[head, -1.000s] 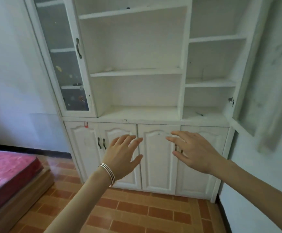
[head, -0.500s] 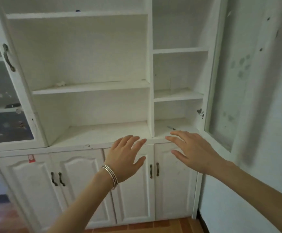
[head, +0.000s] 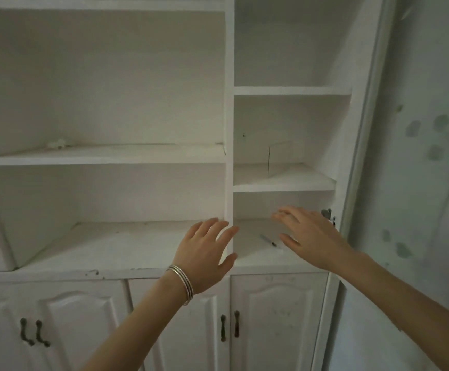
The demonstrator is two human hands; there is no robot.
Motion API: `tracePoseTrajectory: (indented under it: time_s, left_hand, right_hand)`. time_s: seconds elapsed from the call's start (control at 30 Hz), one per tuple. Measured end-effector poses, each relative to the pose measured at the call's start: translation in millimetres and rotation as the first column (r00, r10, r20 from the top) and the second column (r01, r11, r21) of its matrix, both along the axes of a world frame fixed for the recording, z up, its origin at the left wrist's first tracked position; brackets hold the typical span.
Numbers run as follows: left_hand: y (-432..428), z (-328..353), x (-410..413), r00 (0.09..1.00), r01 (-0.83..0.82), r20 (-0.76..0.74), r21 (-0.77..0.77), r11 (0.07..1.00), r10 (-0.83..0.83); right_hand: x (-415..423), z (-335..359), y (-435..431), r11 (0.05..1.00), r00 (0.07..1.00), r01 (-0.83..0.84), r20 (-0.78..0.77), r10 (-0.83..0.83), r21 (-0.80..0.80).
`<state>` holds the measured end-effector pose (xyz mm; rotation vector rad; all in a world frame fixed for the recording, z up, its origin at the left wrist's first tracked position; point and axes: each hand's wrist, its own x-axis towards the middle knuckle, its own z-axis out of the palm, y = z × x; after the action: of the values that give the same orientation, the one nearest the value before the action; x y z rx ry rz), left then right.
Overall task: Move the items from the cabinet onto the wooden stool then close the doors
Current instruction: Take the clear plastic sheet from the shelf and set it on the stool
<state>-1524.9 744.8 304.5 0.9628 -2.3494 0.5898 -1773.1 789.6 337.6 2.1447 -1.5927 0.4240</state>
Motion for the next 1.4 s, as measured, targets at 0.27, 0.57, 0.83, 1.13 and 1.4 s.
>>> tracePoseTrajectory:
  time_s: [0.27,0.57,0.83,1.13,1.4]
  left_hand:
    - [-110,6,-48,0.998,0.061,0.024,-0.009,0.998,-0.061]
    - [-223,25,-102,0.969,0.248,0.033,-0.111,0.962,-0.246]
    - [-281,10,-130,0.945,0.327,0.028,-0.110,0.939,-0.326]
    - [-304,-1,-130,0.933,0.356,-0.018,-0.092,0.930,-0.359]
    - [-309,8,-142,0.939,0.338,-0.030,-0.098,0.936,-0.343]
  right_hand:
    - [-43,1,-96,0.997,1.000,0.003,-0.005,-0.003,-0.077]
    - [-75,42,-214,0.979,0.993,0.072,-0.082,-0.088,-0.188]
    - [-99,67,-288,0.964,0.967,0.097,-0.206,-0.150,-0.247]
    - [-109,87,-344,0.972,0.944,0.080,-0.296,-0.145,-0.223]
    - [-148,96,-324,0.959,0.899,0.054,-0.405,-0.168,-0.278]
